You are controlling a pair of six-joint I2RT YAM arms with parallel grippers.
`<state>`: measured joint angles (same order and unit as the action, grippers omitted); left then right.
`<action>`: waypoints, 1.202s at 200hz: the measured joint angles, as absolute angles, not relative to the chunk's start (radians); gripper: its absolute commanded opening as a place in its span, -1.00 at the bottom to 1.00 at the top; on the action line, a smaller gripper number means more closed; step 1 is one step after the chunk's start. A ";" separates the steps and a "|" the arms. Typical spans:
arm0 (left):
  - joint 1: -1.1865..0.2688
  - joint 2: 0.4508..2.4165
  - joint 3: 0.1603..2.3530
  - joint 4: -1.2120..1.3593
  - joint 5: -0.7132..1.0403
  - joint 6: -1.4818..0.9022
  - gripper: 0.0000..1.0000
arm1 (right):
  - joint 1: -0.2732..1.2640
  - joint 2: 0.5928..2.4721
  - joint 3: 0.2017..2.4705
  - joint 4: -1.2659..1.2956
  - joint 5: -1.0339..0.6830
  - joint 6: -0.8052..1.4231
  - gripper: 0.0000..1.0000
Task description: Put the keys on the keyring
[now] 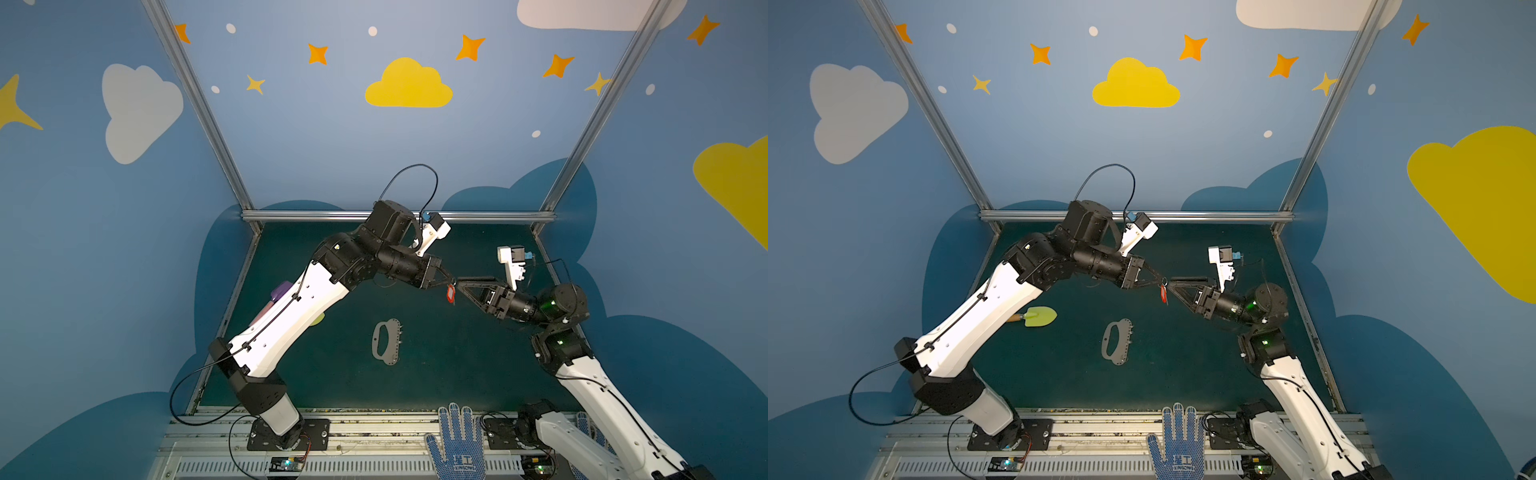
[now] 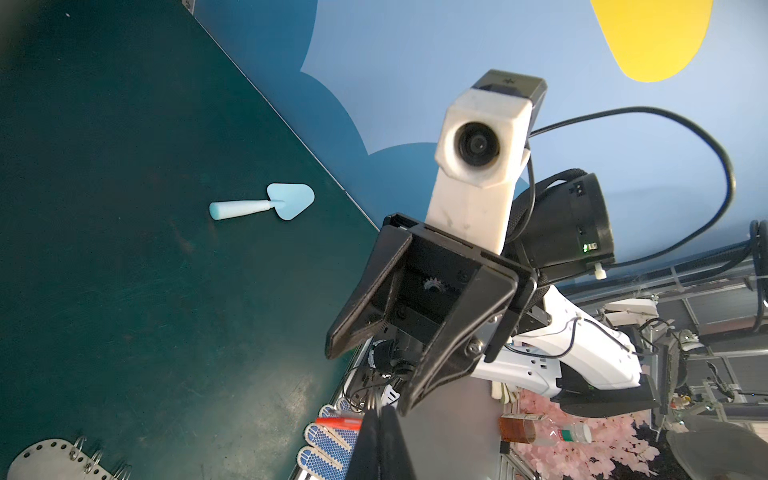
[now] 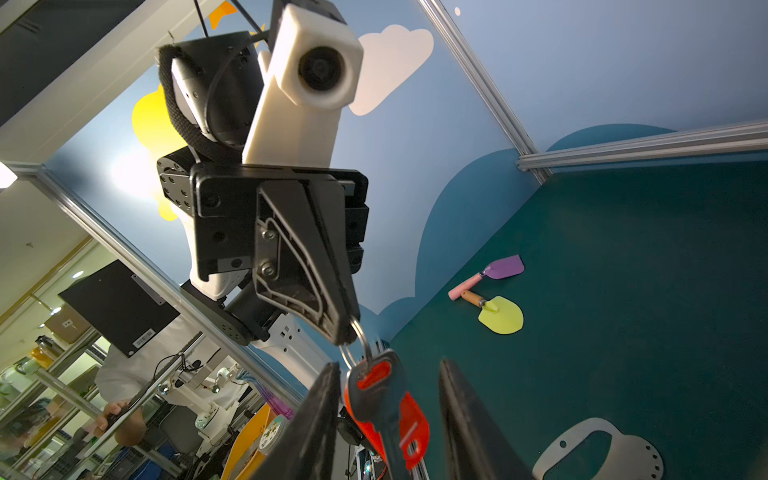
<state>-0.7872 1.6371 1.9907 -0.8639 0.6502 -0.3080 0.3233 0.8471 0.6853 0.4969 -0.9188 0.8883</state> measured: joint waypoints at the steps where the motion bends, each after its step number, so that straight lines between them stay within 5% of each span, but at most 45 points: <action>1: -0.787 1.637 1.991 -0.863 0.651 -0.308 -0.91 | 0.324 0.847 0.686 0.497 -0.918 0.888 -0.22; 93: -0.787 1.639 1.988 -0.860 0.688 -0.329 -0.92 | 0.352 0.850 0.703 0.505 -0.920 0.893 -0.49; 140: -0.787 1.652 1.991 -0.876 0.686 -0.331 -0.92 | 0.355 0.847 0.704 0.488 -0.922 0.881 -0.05; 211: -0.782 1.758 2.096 -0.990 0.648 -0.384 -0.92 | 0.461 0.758 0.771 0.059 -0.690 0.549 -0.06; 240: -0.759 1.784 2.096 -1.000 0.653 -0.424 -0.92 | 0.517 0.753 0.771 -0.055 -0.569 0.435 -0.21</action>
